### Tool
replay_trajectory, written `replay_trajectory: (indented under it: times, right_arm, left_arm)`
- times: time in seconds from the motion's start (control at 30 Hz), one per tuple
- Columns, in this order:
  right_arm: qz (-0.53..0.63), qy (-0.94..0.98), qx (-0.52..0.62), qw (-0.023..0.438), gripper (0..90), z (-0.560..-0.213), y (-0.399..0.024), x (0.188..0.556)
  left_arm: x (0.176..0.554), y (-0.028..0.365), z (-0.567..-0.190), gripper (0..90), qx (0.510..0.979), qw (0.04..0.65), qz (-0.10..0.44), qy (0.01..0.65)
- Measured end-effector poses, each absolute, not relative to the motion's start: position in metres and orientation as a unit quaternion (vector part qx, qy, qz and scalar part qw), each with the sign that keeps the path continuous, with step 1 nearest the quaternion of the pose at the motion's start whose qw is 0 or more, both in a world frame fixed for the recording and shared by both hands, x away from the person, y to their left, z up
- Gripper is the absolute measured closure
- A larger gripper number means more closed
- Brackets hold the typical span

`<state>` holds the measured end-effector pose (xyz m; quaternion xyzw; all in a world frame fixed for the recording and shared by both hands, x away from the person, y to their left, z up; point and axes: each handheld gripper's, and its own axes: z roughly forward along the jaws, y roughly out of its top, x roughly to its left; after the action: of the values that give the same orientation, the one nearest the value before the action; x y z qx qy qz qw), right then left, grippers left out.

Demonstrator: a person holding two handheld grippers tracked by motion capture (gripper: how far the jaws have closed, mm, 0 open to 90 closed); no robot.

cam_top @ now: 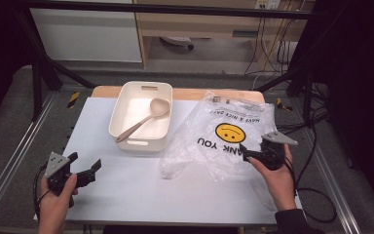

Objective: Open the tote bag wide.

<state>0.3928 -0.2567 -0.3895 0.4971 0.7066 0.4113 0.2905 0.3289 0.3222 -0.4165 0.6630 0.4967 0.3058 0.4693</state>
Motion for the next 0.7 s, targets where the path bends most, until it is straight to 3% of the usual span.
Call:
replay_trajectory:
  times: [0.7]
  right_arm:
    - [0.424,0.79,0.397,0.196,7.3,-0.402,-0.132,0.379]
  left_arm:
    - [0.328,0.323,-0.416,7.2,0.661,0.469,0.295,0.506]
